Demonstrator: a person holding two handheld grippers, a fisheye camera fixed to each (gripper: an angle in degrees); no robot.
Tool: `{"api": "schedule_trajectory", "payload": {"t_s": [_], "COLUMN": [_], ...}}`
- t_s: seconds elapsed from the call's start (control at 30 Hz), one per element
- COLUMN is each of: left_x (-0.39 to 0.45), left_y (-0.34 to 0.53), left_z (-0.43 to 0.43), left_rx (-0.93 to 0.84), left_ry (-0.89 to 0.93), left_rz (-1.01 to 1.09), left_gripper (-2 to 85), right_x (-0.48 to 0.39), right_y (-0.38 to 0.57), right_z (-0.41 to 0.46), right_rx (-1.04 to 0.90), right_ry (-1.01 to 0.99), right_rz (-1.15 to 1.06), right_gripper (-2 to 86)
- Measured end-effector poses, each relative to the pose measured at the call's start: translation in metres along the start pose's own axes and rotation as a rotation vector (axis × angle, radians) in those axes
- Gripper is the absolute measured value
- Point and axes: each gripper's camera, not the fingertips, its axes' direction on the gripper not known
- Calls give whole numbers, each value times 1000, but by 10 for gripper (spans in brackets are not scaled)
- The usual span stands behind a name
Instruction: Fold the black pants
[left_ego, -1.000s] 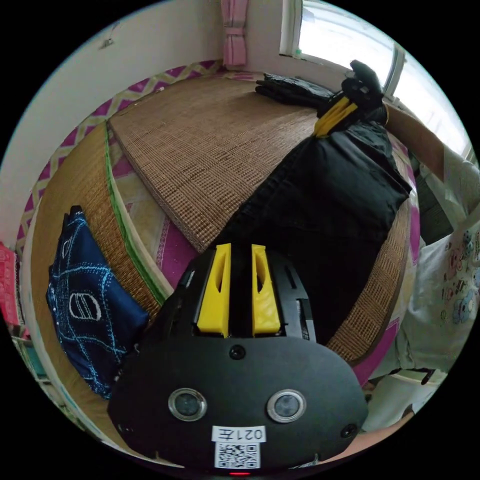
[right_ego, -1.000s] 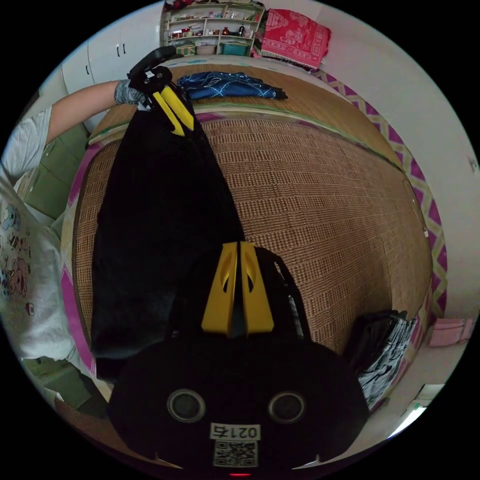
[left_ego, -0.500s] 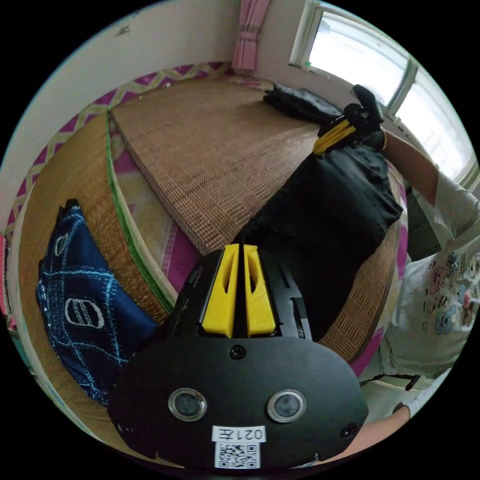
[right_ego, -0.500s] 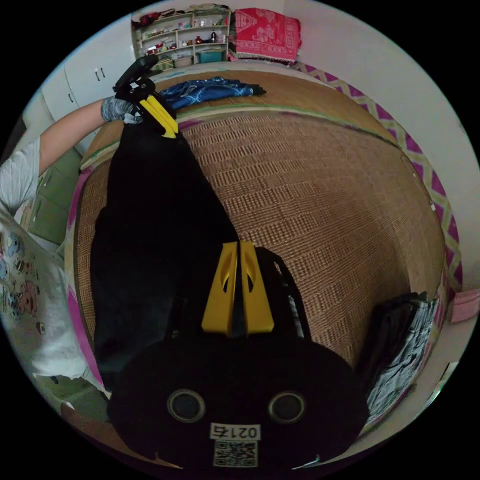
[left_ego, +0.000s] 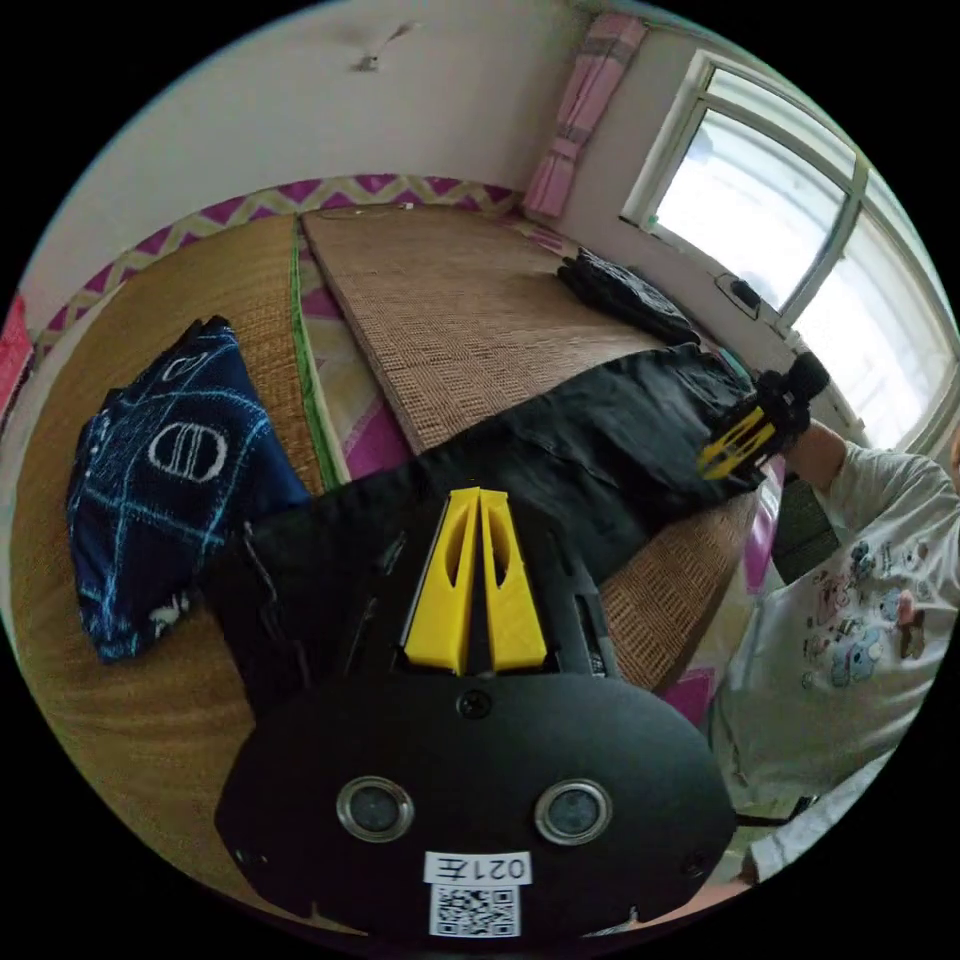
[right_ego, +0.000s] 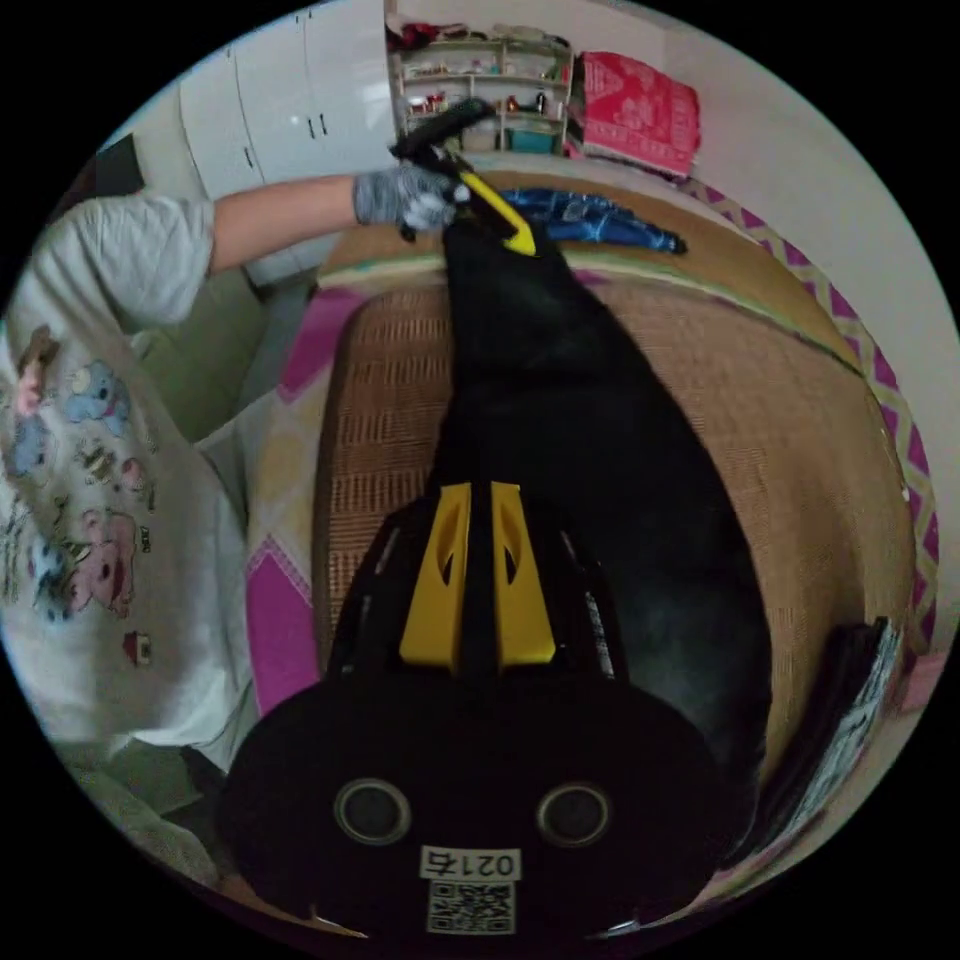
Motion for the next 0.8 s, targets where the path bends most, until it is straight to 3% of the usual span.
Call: {"api": "schedule_trajectory", "payload": {"t_s": [0.17,0.37,0.53,0.8], "left_x": [-23,-63,-62,-51], "left_y": [77,169,196,210], "left_z": [-53,-57,-40,2], "left_rx": [148,272,322,360], "left_ry": [-254,-2,132,48], "left_rz": [-463,-835,-927,-1040], "left_gripper": [-3,72,84,88], "right_x": [-15,-22,-39,-63], "right_y": [31,98,161,262], "right_z": [-2,-53,-86,-103], "right_rx": [35,234,340,452], "right_ry": [62,-27,-81,-191], "right_rz": [196,398,505,684], "right_gripper": [4,1,-2,-2]}}
